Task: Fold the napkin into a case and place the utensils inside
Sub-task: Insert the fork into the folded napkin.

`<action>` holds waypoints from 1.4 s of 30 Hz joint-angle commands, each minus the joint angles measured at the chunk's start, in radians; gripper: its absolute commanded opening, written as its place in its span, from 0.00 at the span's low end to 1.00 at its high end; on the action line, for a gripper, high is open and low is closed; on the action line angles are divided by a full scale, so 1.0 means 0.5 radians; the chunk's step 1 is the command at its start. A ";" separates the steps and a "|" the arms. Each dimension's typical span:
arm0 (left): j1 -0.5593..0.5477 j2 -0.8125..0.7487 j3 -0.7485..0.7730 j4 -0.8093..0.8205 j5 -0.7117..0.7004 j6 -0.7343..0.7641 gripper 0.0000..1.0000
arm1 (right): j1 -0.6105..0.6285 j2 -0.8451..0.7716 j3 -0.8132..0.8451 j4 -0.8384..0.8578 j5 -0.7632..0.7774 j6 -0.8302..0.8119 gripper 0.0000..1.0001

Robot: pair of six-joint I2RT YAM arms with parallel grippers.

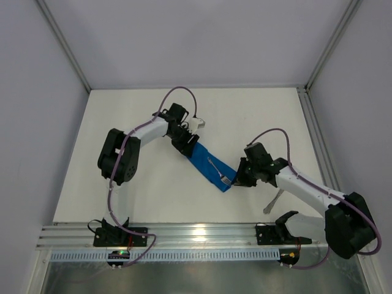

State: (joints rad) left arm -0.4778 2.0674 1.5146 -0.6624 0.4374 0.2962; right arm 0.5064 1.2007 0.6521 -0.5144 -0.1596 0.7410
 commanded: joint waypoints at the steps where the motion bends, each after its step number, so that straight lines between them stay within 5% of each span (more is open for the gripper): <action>1: -0.008 -0.137 -0.007 0.049 0.024 0.021 0.56 | 0.000 -0.222 -0.169 0.375 0.172 0.585 0.19; 15: -0.008 -0.159 -0.041 0.070 -0.013 0.033 0.55 | 0.000 -0.220 -0.310 0.501 0.221 0.764 0.19; 23: -0.008 -0.171 -0.047 0.076 0.000 0.033 0.54 | 0.000 -0.361 -0.273 0.250 0.463 0.739 0.19; 31: -0.008 -0.165 -0.044 0.079 0.000 0.033 0.54 | 0.003 -0.309 -0.378 0.384 0.350 0.804 0.30; 42: -0.008 -0.165 -0.044 0.079 0.000 0.030 0.53 | 0.030 -0.229 -0.384 0.507 0.215 0.837 0.26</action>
State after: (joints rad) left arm -0.4778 2.0331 1.4952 -0.6460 0.4335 0.2962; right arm 0.5098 1.0821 0.4595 -0.3153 -0.0425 1.1351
